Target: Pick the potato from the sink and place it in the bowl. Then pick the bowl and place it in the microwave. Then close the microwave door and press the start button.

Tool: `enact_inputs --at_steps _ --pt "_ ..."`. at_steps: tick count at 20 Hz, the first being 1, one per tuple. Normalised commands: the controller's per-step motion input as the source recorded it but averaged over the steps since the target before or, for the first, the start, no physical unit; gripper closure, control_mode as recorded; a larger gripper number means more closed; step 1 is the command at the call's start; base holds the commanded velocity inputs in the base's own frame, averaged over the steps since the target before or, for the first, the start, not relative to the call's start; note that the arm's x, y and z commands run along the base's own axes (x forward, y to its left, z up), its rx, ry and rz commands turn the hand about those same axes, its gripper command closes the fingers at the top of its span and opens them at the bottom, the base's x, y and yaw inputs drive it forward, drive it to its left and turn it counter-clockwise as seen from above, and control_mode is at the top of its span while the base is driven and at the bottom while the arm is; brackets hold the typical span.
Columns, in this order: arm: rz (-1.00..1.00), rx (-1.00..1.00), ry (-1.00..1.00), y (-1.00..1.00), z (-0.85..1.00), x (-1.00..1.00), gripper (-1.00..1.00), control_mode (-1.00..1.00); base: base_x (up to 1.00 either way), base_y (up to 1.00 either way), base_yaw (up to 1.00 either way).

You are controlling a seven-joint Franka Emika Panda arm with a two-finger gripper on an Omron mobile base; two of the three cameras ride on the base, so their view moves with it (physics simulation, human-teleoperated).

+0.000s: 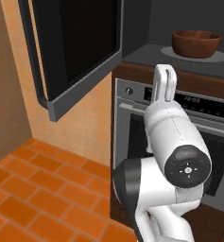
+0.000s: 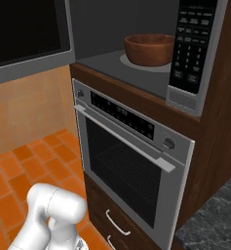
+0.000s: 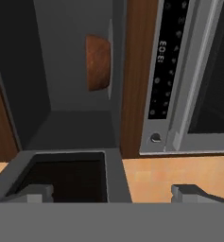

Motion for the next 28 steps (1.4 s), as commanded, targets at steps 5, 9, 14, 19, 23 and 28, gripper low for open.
enact_inputs --at_steps 5,9,14,19,23,28 --pt "-0.03 -0.06 0.00 0.94 -0.45 -0.08 -1.00 -1.00 0.00 0.00 0.00" --pt "-0.08 -0.07 -0.05 0.93 -0.69 0.00 -1.00 -1.00 0.00 0.00 0.00" --pt "-0.10 -0.03 -0.04 0.77 -0.71 0.11 -1.00 -1.00 0.00 0.00 0.00" --pt "-0.13 -0.06 -0.09 0.65 -0.60 0.40 -1.00 -1.00 0.00 0.00 0.00" --pt "-0.16 -0.03 -0.16 0.46 -0.47 0.25 -1.00 -1.00 0.00 0.00 0.00" --pt "-0.10 0.00 -0.07 0.46 -0.43 0.35 -1.00 -1.00 0.00 0.00 0.00"
